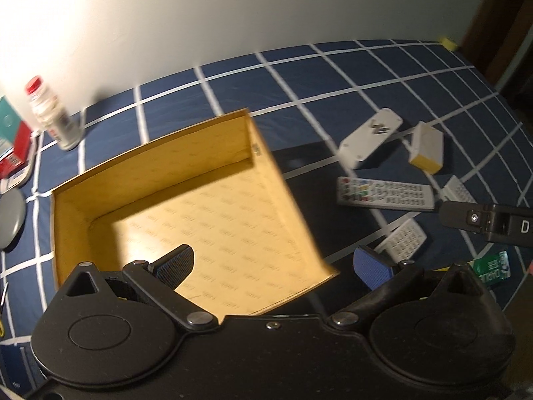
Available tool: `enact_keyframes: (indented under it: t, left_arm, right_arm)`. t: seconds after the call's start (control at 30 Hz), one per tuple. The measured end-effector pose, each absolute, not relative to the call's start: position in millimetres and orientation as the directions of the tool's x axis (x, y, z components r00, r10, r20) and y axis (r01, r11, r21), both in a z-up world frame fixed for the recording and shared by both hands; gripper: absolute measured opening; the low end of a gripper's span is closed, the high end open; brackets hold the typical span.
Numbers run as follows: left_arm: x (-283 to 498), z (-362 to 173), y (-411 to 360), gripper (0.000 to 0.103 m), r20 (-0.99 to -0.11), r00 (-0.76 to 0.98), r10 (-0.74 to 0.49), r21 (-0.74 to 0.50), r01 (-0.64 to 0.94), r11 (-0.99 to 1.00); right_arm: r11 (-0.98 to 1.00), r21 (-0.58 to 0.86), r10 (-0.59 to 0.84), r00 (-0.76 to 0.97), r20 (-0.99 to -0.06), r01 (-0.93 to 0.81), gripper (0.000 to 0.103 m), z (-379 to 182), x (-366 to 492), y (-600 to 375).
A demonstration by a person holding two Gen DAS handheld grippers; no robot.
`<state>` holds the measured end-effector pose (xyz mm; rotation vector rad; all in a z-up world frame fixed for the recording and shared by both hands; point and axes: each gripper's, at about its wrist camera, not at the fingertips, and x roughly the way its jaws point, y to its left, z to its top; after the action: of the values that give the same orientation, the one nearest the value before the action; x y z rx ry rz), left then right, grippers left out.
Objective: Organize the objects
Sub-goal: 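Move both grippers past the box toward the white TV remote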
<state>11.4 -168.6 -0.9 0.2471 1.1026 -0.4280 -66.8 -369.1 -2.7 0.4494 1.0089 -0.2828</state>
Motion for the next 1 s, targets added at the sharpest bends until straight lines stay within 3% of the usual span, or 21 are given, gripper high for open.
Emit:
enact_keyframes:
  t: [0.4, 1.0]
  left_arm:
    - [35.4, -25.0, -250.4, 0.103, -0.924, 0.321, -0.207, -0.019, 0.503, 0.864]
    - [86.8, -102.7, -330.7, 0.103, -0.971, 0.166, -0.173, -0.053, 0.553, 0.831]
  right_arm:
    - [0.837, 0.258, 0.011, 0.457, -0.89, 0.482, 0.103, -28.5, -46.2, -441.4]
    - [0.812, 0.28, 0.12, 0.324, -0.938, 0.511, 0.103, -115.7, 21.7, -500.0]
